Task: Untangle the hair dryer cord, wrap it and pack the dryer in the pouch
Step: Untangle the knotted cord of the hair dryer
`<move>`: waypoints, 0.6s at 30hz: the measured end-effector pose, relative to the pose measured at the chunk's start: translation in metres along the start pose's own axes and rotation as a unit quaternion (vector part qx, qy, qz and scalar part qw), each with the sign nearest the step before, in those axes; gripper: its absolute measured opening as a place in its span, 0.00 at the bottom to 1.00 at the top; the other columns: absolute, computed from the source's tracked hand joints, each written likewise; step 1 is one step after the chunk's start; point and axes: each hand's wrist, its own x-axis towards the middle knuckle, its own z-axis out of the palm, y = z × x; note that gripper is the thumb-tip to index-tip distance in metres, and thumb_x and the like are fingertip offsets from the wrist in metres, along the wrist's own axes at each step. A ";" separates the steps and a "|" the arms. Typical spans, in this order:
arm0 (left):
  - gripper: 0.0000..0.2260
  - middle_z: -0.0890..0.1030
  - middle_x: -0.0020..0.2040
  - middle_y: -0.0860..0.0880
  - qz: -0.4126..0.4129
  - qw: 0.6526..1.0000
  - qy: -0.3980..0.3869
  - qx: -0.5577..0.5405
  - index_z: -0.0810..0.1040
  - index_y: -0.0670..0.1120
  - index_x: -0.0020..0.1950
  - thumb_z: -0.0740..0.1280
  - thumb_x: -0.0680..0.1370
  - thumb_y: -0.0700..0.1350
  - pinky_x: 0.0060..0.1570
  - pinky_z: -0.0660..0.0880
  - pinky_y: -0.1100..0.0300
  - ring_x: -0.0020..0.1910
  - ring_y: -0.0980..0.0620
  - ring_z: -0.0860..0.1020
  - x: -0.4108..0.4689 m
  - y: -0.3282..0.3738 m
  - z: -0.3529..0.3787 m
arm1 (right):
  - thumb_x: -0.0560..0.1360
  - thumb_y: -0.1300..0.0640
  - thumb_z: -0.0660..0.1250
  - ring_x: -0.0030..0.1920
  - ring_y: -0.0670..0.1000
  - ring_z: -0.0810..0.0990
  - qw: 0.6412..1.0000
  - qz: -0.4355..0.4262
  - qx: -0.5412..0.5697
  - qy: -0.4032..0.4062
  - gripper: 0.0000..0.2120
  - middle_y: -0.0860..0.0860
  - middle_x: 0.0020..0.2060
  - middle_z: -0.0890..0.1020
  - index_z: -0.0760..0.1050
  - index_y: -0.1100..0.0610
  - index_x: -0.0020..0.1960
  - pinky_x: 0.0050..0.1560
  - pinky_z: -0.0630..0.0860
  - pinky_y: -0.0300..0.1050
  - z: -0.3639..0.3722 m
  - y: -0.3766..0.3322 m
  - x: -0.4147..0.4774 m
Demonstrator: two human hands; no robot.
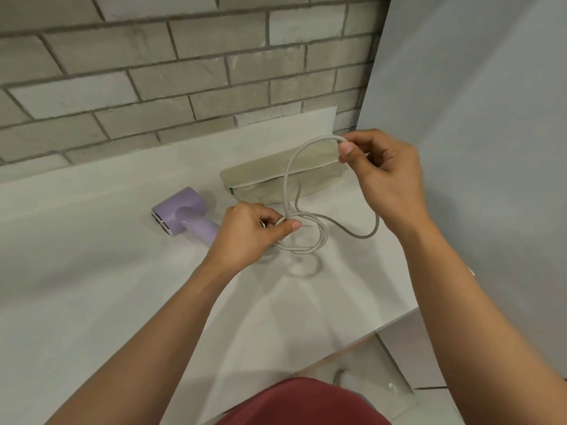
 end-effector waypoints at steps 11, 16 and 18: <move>0.12 0.83 0.33 0.47 0.001 1.000 0.012 0.027 0.85 0.49 0.35 0.75 0.77 0.50 0.31 0.67 0.69 0.29 0.57 0.73 0.002 -0.004 -0.006 | 0.75 0.67 0.66 0.64 0.58 0.78 0.913 -0.091 -0.361 -0.167 0.32 0.51 0.75 0.70 0.69 0.50 0.78 0.59 0.79 0.56 -0.009 0.010 -0.009; 0.11 0.80 0.31 0.51 0.017 0.999 -0.003 0.027 0.85 0.52 0.34 0.75 0.77 0.50 0.31 0.66 0.68 0.28 0.57 0.71 0.000 -0.002 -0.007 | 0.82 0.55 0.67 0.60 0.53 0.80 0.852 -0.244 -0.347 -0.307 0.20 0.45 0.67 0.77 0.75 0.44 0.73 0.45 0.80 0.51 0.026 0.004 -0.021; 0.08 0.80 0.32 0.56 0.015 1.000 -0.016 0.014 0.88 0.50 0.39 0.76 0.76 0.52 0.32 0.66 0.68 0.29 0.58 0.72 -0.002 -0.002 -0.010 | 0.82 0.50 0.67 0.54 0.53 0.81 0.855 -0.242 -0.346 -0.300 0.13 0.46 0.57 0.80 0.82 0.46 0.66 0.41 0.78 0.50 0.028 0.011 -0.016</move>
